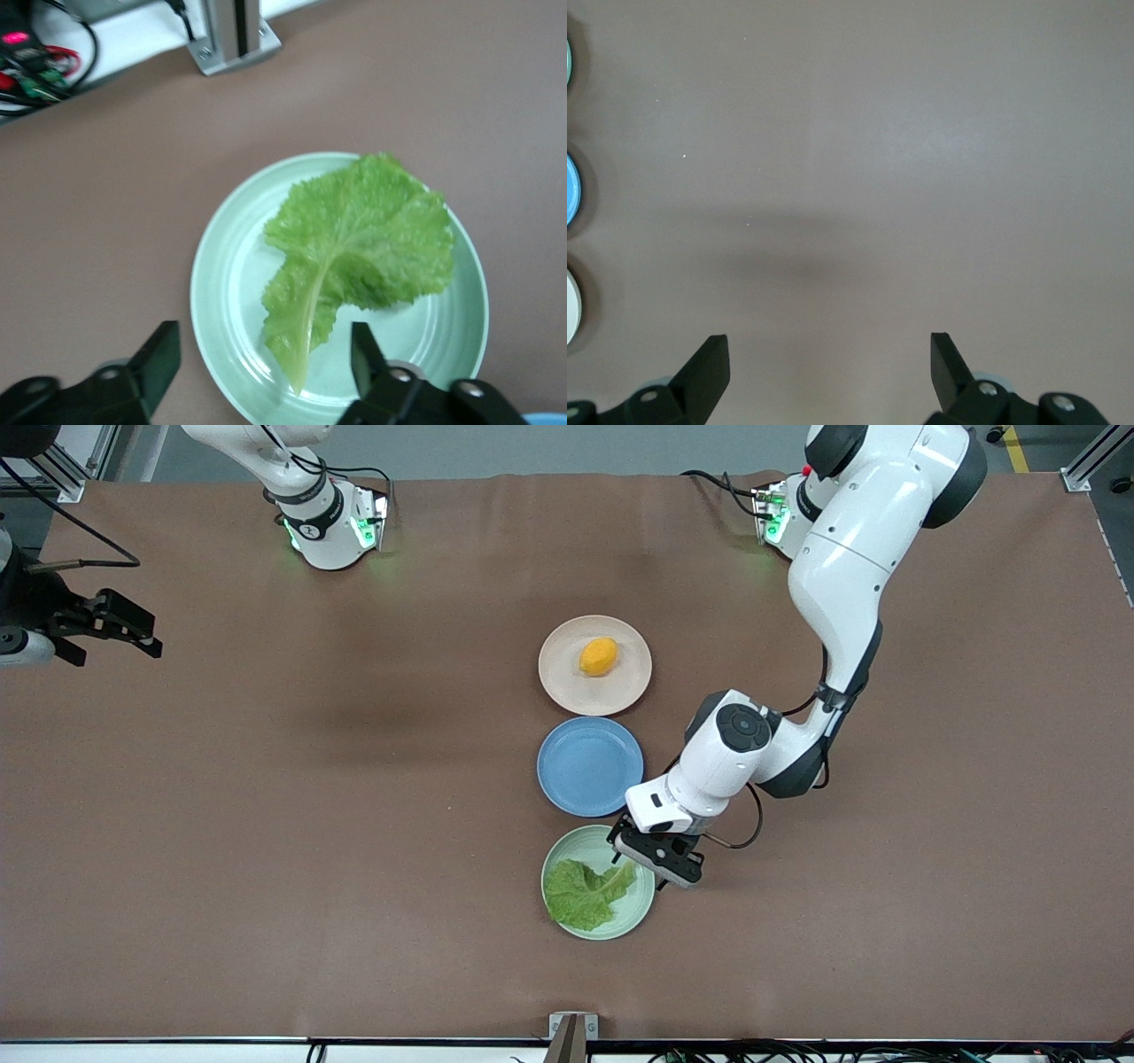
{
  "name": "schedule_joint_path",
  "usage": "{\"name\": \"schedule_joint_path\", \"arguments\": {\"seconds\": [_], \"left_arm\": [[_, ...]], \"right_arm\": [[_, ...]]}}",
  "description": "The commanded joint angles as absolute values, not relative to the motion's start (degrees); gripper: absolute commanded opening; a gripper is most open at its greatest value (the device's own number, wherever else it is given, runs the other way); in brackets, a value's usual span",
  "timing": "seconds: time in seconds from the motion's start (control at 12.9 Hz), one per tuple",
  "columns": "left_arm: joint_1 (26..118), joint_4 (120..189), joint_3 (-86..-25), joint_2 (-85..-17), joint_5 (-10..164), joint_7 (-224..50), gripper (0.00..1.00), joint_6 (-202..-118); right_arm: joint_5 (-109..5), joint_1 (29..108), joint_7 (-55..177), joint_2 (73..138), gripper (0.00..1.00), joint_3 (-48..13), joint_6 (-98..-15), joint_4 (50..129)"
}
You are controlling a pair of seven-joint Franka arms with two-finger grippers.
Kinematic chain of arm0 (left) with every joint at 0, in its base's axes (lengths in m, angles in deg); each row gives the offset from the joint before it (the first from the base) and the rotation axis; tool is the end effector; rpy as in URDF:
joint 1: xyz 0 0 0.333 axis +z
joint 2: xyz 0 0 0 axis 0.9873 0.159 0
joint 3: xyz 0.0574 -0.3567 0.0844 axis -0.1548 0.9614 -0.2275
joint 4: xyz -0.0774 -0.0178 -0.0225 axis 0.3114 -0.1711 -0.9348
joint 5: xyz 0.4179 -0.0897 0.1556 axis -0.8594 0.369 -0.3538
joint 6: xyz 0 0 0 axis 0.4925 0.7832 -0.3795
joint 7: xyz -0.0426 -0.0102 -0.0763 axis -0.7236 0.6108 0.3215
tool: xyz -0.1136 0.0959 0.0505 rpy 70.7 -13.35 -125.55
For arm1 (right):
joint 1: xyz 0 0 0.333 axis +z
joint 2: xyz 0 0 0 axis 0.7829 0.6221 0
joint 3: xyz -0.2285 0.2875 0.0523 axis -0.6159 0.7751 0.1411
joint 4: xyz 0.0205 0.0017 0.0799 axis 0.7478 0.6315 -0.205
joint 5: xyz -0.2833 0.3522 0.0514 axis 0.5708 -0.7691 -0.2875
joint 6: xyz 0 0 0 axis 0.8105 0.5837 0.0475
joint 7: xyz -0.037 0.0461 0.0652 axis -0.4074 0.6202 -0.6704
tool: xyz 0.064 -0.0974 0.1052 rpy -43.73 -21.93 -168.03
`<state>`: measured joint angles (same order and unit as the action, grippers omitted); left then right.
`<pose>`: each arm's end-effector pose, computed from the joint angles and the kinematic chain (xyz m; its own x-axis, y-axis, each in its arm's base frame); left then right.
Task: Pick lemon and lettuce from plates
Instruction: 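Close the left gripper on the lettuce leaf stem and lift it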
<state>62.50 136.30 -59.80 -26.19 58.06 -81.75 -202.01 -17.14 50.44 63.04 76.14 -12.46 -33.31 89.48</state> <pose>0.7684 -0.4329 0.1868 0.7522 -0.4448 0.4862 -0.5388 -0.8399 0.0652 0.5824 -0.0113 0.6156 0.9958 0.0915 -0.0016 0.0914 -0.9952 -0.0350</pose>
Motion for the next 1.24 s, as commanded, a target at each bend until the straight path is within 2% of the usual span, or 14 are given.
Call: {"name": "schedule_joint_path", "arguments": {"seconds": [0.0, 0.15, 0.46, 0.54, 0.7, 0.77, 0.93, 1.16], "left_arm": [[60.8, 133.8, -60.5, -21.6, 56.7, -80.6, 0.77, -207.8], [59.8, 132.8, -61.0, -19.4, 56.7, -80.7, 0.64, -209.8], [55.9, 132.1, -65.5, -18.8, 56.8, -81.0, 0.51, -209.8], [55.5, 132.2, -66.1, -18.7, 56.8, -81.0, 0.44, -209.8], [55.4, 132.4, -66.1, -18.7, 56.7, -81.0, 0.20, -209.8], [55.4, 132.4, -66.2, -18.6, 56.7, -80.8, 0.12, -209.8], [55.3, 132.3, -66.3, -18.3, 56.6, -80.8, 0.03, -209.8], [55.0, 132.3, -66.4, -19.5, 56.6, -80.3, 0.00, -209.5]], "right_arm": [[-18.4, 50.4, 61.0, 74.8, 1.00, -12.7, -32.4, 90.9], [-18.3, 50.4, 59.7, 74.8, 1.00, -12.7, -31.2, 90.8], [-18.2, 50.3, 59.8, 74.8, 1.00, -12.7, -30.5, 90.4], [-18.2, 50.3, 59.7, 74.9, 1.00, -12.7, -30.5, 90.3], [-18.2, 50.2, 59.7, 74.9, 1.00, -12.7, -30.6, 90.2], [-18.4, 50.2, 59.5, 74.9, 1.00, -12.7, -30.7, 90.2], [-18.4, 50.2, 58.6, 74.9, 1.00, -12.7, -30.8, 90.1], [-18.5, 50.2, 58.5, 74.9, 1.00, -12.7, -30.2, 88.9]]}}
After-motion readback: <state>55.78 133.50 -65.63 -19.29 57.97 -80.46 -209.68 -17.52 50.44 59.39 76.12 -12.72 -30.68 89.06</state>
